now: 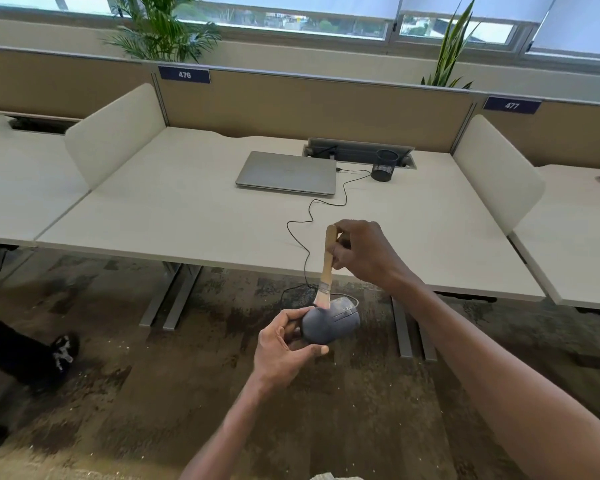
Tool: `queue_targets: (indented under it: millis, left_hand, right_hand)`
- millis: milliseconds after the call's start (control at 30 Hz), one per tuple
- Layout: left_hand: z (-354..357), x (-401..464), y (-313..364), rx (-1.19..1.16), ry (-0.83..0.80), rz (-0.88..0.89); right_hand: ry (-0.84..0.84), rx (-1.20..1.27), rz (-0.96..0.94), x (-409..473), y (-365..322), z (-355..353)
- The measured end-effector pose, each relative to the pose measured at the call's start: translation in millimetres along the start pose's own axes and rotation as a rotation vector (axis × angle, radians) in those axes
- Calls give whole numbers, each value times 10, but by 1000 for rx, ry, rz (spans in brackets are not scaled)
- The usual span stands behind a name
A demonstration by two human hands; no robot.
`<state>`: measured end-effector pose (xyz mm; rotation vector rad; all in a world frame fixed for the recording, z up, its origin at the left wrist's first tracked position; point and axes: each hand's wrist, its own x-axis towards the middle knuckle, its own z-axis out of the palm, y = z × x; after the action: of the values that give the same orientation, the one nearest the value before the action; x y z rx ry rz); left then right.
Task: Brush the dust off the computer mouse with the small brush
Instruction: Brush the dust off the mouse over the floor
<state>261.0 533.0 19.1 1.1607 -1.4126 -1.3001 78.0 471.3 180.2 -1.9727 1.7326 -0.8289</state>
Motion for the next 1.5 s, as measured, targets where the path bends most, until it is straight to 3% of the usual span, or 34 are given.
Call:
queue_targets:
  millis: [133, 367, 600, 833, 1067, 1267, 1500]
  left_hand:
    - [-15, 2, -21, 1, -11, -7]
    - [-35, 23, -23, -16, -26, -13]
    - [-69, 46, -16, -48, -3, -39]
    - [-28, 76, -28, -55, -45, -45]
    - [-29, 77, -47, -78, -45, -57]
    - [-40, 67, -51, -82, -58, -54]
    - [-56, 75, -16, -101, -49, -58]
  right_hand:
    - [7, -72, -14, -4, 37, 34]
    - [25, 11, -26, -43, 110, 18]
    - [64, 244, -2, -200, 269, -124]
    - [49, 139, -72, -263, 325, -131]
    - [106, 214, -83, -280, 360, -183]
    - [10, 134, -87, -266, 403, -191]
    - [78, 175, -90, -276, 453, -249]
